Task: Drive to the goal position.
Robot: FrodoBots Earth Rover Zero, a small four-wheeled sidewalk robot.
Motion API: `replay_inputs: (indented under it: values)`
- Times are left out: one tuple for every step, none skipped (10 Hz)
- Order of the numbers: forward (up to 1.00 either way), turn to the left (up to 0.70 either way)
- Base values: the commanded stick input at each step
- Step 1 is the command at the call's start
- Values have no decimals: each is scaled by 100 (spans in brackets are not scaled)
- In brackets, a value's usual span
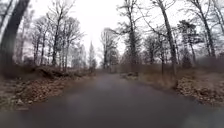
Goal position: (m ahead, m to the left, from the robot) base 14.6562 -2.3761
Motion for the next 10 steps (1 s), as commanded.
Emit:
replay_inputs:
  values:
    - [100,0]
    - [100,0]
    - [100,0]
    - [100,0]
    - [100,0]
    - [100,0]
    - [100,0]
    - [100,0]
    - [100,0]
    - [100,0]
